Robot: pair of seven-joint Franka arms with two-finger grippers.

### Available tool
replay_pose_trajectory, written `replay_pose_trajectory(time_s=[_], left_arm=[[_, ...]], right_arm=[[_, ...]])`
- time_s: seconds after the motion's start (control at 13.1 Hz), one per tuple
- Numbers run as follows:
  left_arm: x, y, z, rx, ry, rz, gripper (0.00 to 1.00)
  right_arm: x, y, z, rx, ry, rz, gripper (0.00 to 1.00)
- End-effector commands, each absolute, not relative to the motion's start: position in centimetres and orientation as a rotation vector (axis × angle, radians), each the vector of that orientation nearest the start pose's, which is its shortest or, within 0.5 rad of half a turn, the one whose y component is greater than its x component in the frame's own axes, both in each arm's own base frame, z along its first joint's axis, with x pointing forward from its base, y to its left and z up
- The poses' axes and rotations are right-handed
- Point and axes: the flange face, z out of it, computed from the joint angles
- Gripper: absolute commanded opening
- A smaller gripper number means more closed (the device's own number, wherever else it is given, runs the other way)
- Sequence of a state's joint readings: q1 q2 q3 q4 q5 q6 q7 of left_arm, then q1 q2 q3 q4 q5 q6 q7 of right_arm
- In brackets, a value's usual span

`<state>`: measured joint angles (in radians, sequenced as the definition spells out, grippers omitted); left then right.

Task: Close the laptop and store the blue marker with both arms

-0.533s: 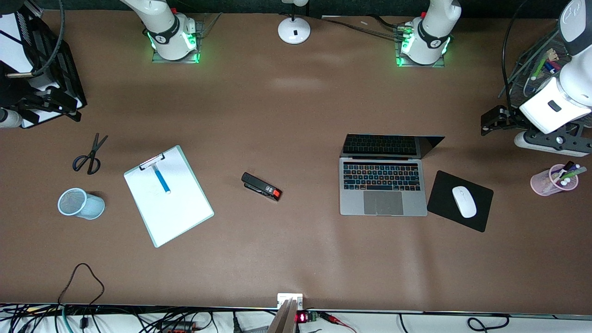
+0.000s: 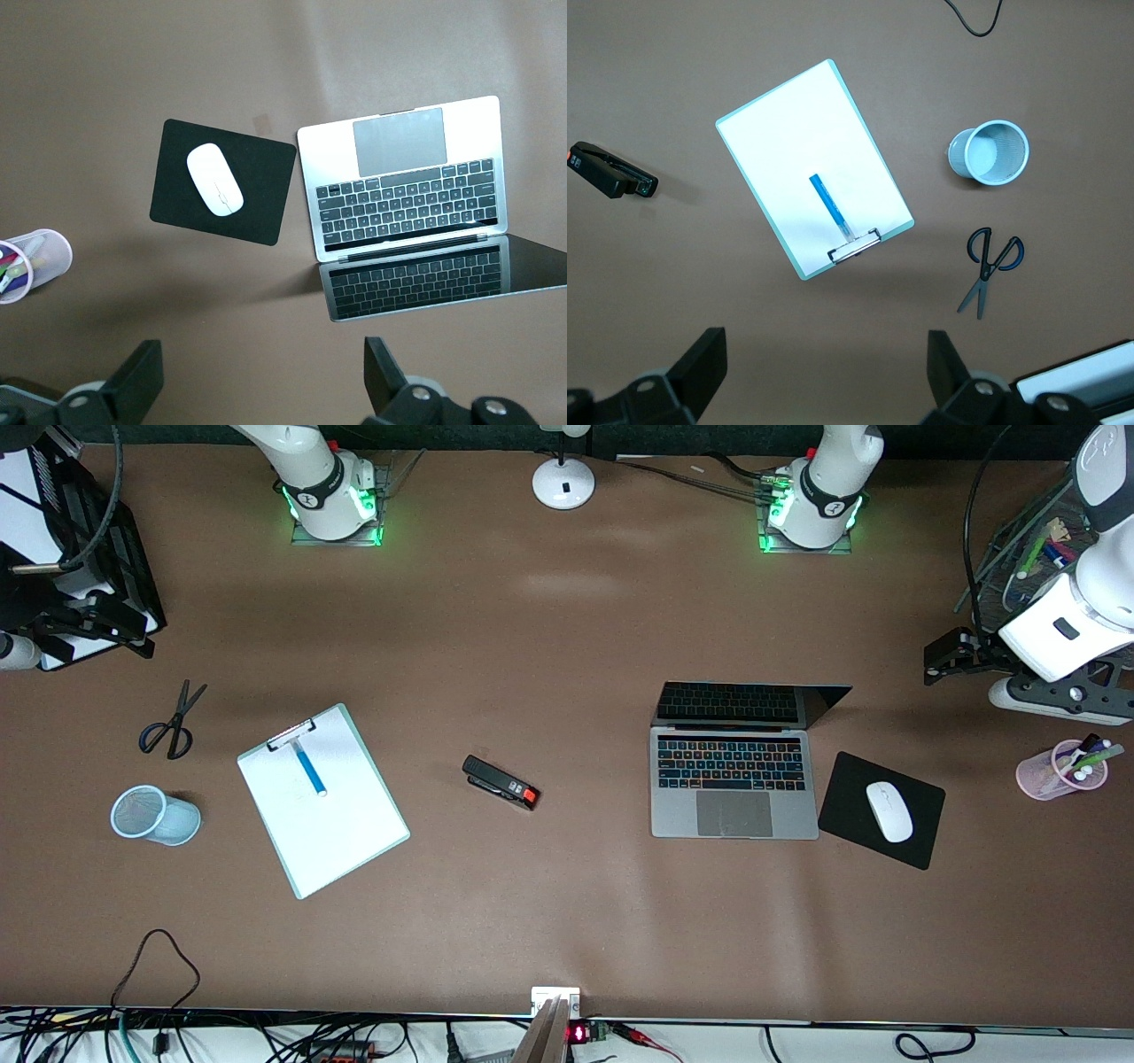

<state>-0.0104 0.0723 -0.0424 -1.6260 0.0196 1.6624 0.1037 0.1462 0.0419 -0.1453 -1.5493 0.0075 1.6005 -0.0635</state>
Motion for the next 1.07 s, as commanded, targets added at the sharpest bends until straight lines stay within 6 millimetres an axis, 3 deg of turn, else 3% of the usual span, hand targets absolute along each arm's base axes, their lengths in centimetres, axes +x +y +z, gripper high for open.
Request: replay_pose_trajectory(time_s=[0.0, 0.15, 0.3, 0.38, 0.46, 0.68, 0.76, 0.84, 0.99], left_arm=[[58.3, -2.7, 57.1, -3.096, 0.260, 0.054, 1.00], [58.3, -2.6, 57.1, -3.097, 0.260, 0.054, 1.00], [58.4, -2.6, 56.7, -3.099, 0.250, 0.073, 1.00], [58.3, -2.6, 56.6, -3.103, 0.250, 0.085, 0.83], [58.2, -2.8, 56.4, -3.109, 0.247, 0.118, 0.50], [59.1, -3.2, 56.7, -3.110, 0.258, 0.211, 0.08], [59.4, -3.5, 56.4, -3.110, 0.263, 0.218, 0.00], [59.4, -3.5, 56.3, -3.111, 0.266, 0.226, 0.00], [59.3, -4.5, 56.2, -3.141, 0.270, 0.234, 0.00]], right_arm=[[58.1, 0.5, 60.0, -3.125, -0.129, 0.024, 1.00], [59.3, 0.7, 56.9, -3.135, -0.139, 0.120, 1.00], [59.9, 0.6, 55.1, -3.143, -0.130, 0.174, 1.00], [60.3, 0.5, 54.1, -3.143, -0.125, 0.201, 1.00], [60.6, 0.2, 53.3, -3.144, -0.121, 0.211, 1.00], [61.7, 0.5, 50.7, -3.148, -0.124, 0.254, 1.00], [62.3, 0.7, 49.1, -3.150, -0.132, 0.279, 1.00], [62.7, 0.7, 47.3, -3.147, -0.154, 0.322, 1.00], [63.3, 0.6, 45.7, -3.122, -0.333, 0.333, 1.00]])
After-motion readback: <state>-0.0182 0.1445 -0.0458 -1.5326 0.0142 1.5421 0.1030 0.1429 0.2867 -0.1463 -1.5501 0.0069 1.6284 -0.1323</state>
